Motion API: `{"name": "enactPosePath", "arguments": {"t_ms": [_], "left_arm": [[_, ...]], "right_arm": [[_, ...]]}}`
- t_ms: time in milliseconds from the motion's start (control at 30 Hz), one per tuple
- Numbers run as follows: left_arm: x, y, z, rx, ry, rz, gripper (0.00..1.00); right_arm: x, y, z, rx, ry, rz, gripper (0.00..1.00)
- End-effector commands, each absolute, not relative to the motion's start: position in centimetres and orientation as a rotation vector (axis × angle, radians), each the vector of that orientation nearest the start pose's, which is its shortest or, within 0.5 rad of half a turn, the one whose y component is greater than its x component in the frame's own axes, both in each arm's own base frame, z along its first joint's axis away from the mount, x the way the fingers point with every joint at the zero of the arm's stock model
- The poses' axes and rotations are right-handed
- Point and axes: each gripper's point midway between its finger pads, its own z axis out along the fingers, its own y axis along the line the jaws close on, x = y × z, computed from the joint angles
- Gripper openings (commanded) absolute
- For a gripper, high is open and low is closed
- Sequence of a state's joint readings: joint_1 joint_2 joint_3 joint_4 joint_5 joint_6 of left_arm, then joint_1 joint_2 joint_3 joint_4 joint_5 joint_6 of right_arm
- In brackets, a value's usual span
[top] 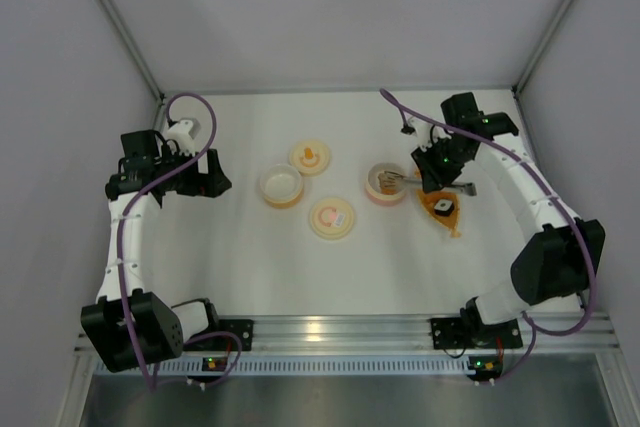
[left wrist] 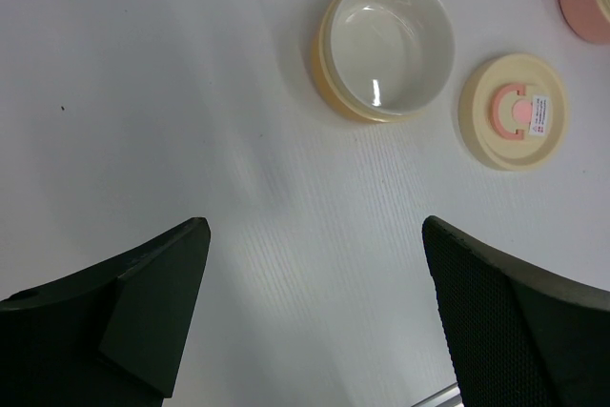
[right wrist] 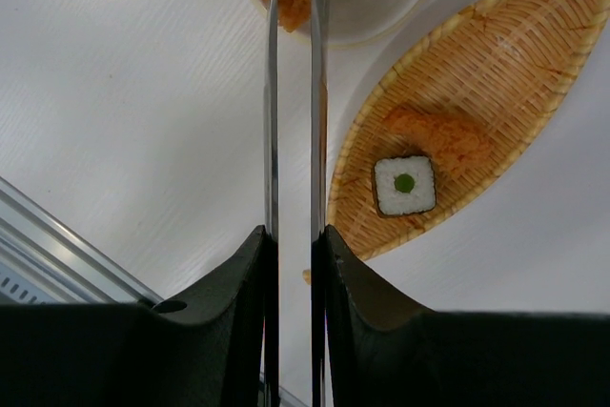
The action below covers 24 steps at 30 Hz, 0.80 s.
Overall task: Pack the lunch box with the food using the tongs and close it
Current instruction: Place the fake food in the packing box.
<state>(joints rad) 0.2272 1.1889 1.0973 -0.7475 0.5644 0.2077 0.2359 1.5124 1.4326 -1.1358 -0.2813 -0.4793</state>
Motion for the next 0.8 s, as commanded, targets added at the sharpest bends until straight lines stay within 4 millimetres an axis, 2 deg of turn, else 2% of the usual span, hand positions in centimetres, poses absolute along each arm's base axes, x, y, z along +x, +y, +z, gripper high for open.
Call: {"name": "enactPosePath", "arguments": {"t_ms": [0,367,767], "left_arm": [[31.3,-2.0,20.6,0.253,2.232,-0.461,0.98],[31.3,-1.9,20.3,0.252,2.237,-0.459,0.98],[31.4,-1.8,19.8,0.254,2.244,-0.456,0.98]], "right_arm": [[30.5,11.1,17.4,-1.05,2.465,0.32,0.0],[32.3,11.2,17.0,-0.995,2.446,0.28,0.0],[32.4,12.5,16.4,-0.99,2.449,0.374,0.0]]}}
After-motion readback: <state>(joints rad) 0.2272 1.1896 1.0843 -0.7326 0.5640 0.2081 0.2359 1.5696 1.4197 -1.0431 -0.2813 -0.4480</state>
